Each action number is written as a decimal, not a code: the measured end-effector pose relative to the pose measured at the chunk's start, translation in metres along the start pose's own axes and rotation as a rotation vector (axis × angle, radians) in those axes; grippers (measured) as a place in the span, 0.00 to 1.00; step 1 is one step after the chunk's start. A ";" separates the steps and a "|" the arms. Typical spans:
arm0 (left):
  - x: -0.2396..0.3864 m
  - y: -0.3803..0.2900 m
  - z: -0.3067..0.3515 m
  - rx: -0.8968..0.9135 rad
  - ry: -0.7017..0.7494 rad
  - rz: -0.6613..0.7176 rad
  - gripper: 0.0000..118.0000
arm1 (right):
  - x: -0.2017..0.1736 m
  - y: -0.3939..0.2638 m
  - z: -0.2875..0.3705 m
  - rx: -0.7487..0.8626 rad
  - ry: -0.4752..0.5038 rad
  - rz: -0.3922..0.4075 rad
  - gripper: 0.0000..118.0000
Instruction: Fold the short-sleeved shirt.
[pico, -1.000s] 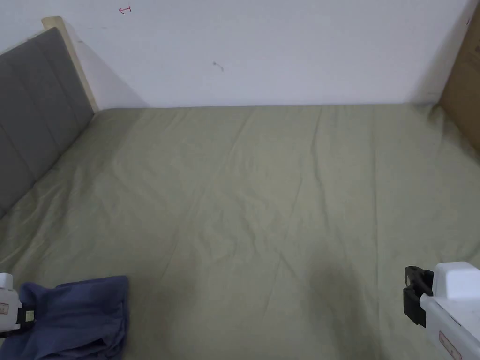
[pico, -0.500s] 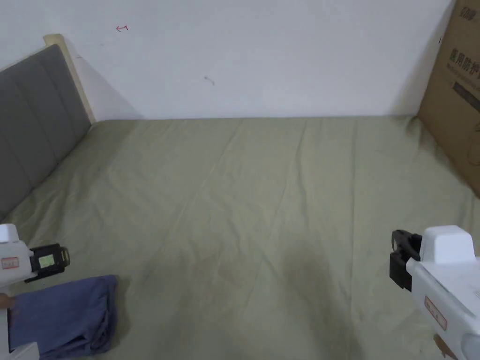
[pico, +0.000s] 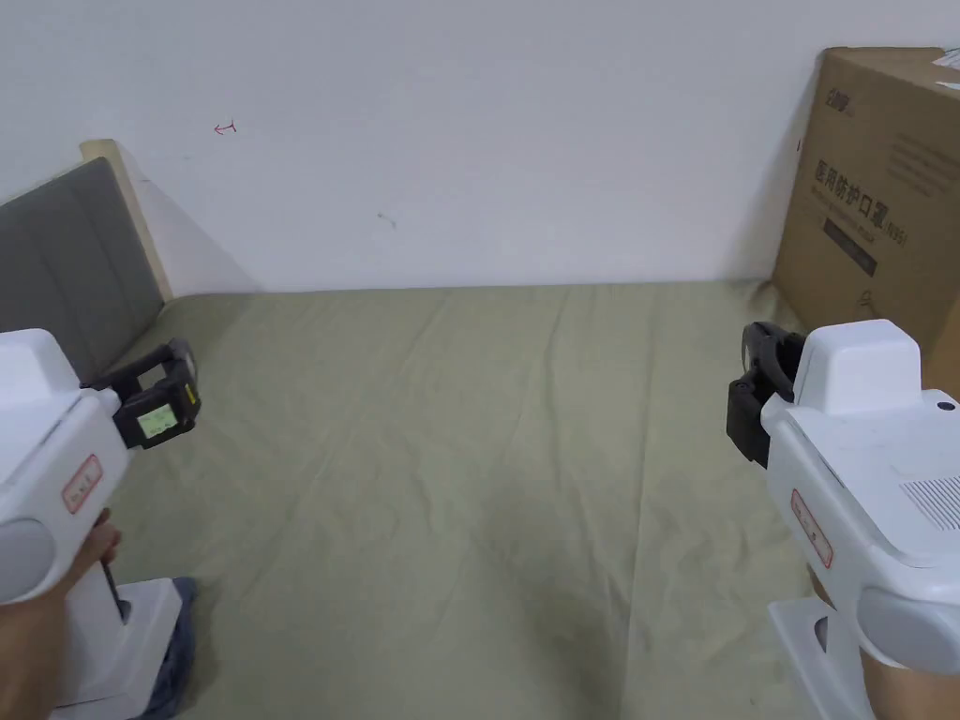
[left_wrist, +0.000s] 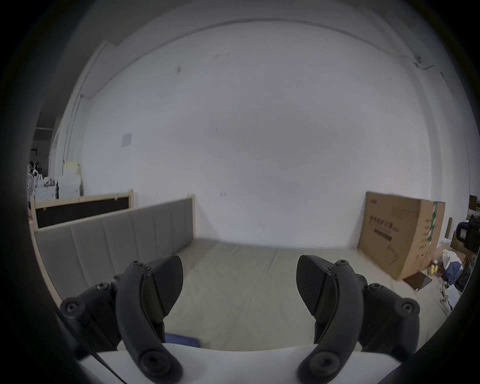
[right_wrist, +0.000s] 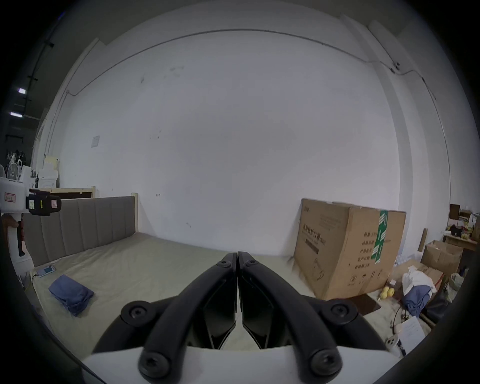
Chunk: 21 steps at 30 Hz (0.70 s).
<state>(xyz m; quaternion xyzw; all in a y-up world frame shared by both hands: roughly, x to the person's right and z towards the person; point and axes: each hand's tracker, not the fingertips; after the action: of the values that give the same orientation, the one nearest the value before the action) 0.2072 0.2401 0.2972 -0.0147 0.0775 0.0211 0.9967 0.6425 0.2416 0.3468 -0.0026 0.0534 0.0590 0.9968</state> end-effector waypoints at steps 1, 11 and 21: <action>0.014 0.002 0.005 0.023 -0.004 0.001 0.80 | 0.001 0.002 0.004 0.008 -0.001 0.002 0.00; 0.096 -0.015 0.035 0.147 -0.150 -0.075 0.04 | 0.013 -0.003 0.015 0.041 -0.049 -0.014 0.00; 0.119 -0.035 0.031 0.067 -0.201 -0.038 0.00 | 0.020 -0.009 0.018 0.031 -0.063 -0.025 0.00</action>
<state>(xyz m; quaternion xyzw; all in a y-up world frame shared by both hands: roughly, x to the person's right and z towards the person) 0.3306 0.2106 0.3105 0.0194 -0.0227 0.0009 0.9996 0.6650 0.2356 0.3628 0.0139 0.0228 0.0457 0.9986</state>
